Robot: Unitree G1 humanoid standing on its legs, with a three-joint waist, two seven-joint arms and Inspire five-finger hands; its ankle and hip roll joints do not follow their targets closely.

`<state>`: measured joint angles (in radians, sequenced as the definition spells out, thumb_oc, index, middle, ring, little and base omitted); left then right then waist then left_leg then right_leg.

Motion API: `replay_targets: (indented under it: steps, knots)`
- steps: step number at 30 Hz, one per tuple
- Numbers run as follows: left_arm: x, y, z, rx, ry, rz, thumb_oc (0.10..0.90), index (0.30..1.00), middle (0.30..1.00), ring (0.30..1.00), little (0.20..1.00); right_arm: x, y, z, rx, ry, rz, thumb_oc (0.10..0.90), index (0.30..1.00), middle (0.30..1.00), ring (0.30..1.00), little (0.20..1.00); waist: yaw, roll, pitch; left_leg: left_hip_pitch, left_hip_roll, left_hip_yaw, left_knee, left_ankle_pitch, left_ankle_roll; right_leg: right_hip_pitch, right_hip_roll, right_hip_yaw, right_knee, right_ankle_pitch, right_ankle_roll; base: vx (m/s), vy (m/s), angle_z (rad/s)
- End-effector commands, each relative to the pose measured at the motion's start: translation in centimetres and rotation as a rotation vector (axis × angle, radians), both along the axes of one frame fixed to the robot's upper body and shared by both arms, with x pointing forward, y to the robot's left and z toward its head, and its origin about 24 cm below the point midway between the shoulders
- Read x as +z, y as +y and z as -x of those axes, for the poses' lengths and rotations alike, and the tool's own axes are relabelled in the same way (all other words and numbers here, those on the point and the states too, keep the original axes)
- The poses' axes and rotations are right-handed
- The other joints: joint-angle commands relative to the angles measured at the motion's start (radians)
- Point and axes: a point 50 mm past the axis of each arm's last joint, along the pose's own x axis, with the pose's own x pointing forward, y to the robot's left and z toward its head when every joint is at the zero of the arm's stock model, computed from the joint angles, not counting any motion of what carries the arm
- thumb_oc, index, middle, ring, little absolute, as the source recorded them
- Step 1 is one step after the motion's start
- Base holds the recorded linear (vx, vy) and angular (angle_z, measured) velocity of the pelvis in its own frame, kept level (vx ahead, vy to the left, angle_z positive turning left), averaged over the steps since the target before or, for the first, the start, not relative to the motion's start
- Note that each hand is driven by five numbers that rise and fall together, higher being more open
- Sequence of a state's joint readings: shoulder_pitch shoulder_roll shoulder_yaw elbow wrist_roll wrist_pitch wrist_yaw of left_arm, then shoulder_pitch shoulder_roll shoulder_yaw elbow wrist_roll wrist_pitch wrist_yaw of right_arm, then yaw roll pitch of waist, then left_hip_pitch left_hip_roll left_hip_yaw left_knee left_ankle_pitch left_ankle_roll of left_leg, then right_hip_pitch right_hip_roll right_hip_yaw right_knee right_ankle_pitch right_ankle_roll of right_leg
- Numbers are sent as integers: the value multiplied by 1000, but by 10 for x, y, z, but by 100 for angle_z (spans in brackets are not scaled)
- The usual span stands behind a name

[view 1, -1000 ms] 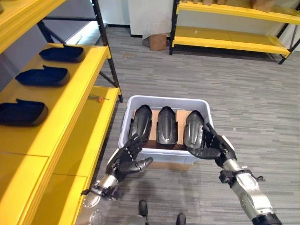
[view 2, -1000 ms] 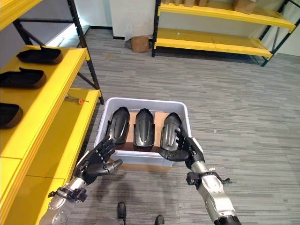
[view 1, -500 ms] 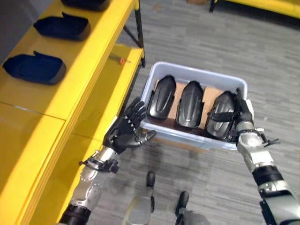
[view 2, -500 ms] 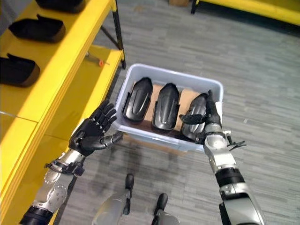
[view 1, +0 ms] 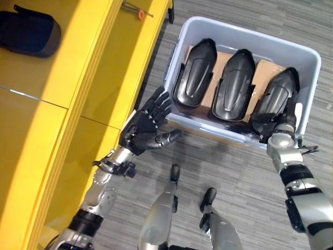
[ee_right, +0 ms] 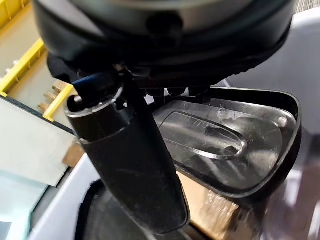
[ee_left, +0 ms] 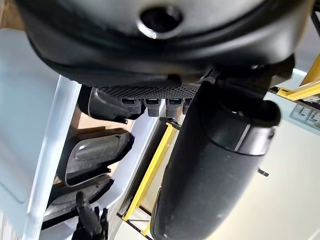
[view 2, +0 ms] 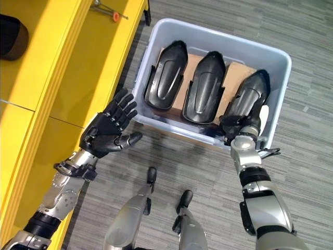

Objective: Move parts from the plastic box to the shelf.

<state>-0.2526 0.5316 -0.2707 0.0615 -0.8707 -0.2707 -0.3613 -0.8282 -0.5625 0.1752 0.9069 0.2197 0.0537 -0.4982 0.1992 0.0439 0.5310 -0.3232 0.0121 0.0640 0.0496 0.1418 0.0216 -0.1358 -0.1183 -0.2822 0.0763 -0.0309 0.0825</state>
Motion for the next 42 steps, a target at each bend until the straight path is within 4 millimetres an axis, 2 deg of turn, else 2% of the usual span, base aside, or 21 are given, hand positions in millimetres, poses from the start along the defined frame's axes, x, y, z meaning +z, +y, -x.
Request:
replay_targets:
  steps: [1, 7, 9, 12, 18, 19, 23, 25, 30, 35, 42]
  knots:
    - [38, -14, 13, -70, -222, 104, 900, 1000, 1000, 1000, 1000, 52, -17, -1, -67, -98, 204, 900, 1000, 1000, 1000, 1000, 5, 16, -44, -85, -10, 33, 107, -92, -38, -53, -13, 56, 148, -88, -28, 0, 0, 0]
    - [37, -18, 14, -92, -224, 78, 900, 1000, 1000, 1000, 1000, 48, -17, -5, -66, -49, 202, 900, 1000, 1000, 1000, 1000, 9, 34, -11, -114, -18, 38, 131, -95, -29, -117, -24, 50, 219, -106, -31, 2, -2, 1]
    - [36, -19, 15, -94, -216, 87, 900, 1000, 1000, 1000, 1000, 55, -18, -6, -87, -18, 336, 900, 1000, 1000, 1000, 1000, 14, 49, -11, -135, -21, 39, 142, -95, -25, -162, -28, 43, 265, -115, -34, 0, 0, 0]
    - [34, -18, 15, -69, -202, 122, 900, 1000, 1000, 1000, 1000, 61, -19, -8, -112, 22, 429, 900, 1000, 1000, 1000, 1000, 18, 67, -11, -154, -25, 36, 155, -97, -22, -203, -32, 42, 309, -125, -38, 0, 0, 0]
    - [31, -17, 20, -97, -189, 118, 900, 1000, 1000, 1000, 1000, 78, -30, -7, -152, 22, 524, 900, 1000, 1000, 1000, 1000, 34, 93, -11, -184, -36, 25, 174, -102, -12, -282, -40, 34, 387, -137, -44, -22, -14, 9]
    - [31, -18, 21, -111, -189, 114, 900, 1000, 1000, 1000, 1000, 87, -31, -7, -174, 12, 568, 900, 1000, 1000, 1000, 1000, 34, 100, -11, -188, -36, 24, 175, -103, -9, -298, -41, 34, 404, -140, -46, -16, 14, 8]
    - [30, -19, 23, -119, -184, 111, 900, 1000, 1000, 1000, 1000, 100, -32, -7, -192, -12, 608, 900, 1000, 1000, 1000, 1000, 34, 110, -11, -191, -37, 22, 177, -104, -7, -318, -41, 35, 429, -144, -49, -4, 4, 1]
    - [28, -20, 25, -131, -179, 104, 900, 1000, 1000, 1000, 1000, 117, -30, -6, -224, -72, 728, 900, 1000, 1000, 1000, 1000, 34, 119, -11, -188, -39, 22, 175, -105, -6, -329, -41, 35, 449, -149, -52, 0, 0, 0]
    - [24, -17, 31, -154, -179, 99, 900, 1000, 1000, 1000, 1000, 140, -30, 0, -268, -146, 892, 900, 1000, 1000, 1000, 1000, 29, 130, -11, -175, -40, 23, 159, -100, -5, -335, -40, 40, 456, -149, -51, 5, 6, 0]
    - [21, -13, 35, -151, -166, 110, 900, 1000, 1000, 1000, 1000, 147, -31, 3, -256, -165, 935, 900, 1000, 1000, 1000, 1000, 25, 133, -11, -160, -40, 25, 153, -103, -4, -330, -41, 44, 462, -153, -51, 6, 5, 0]
    - [19, -13, 37, -166, -153, 104, 900, 1000, 1000, 1000, 1000, 164, -13, 1, -155, -261, 1025, 900, 1000, 1000, 1000, 1000, 26, 131, -11, -156, -37, 27, 168, -115, -2, -331, -45, 42, 477, -158, -52, 3, -5, 0]
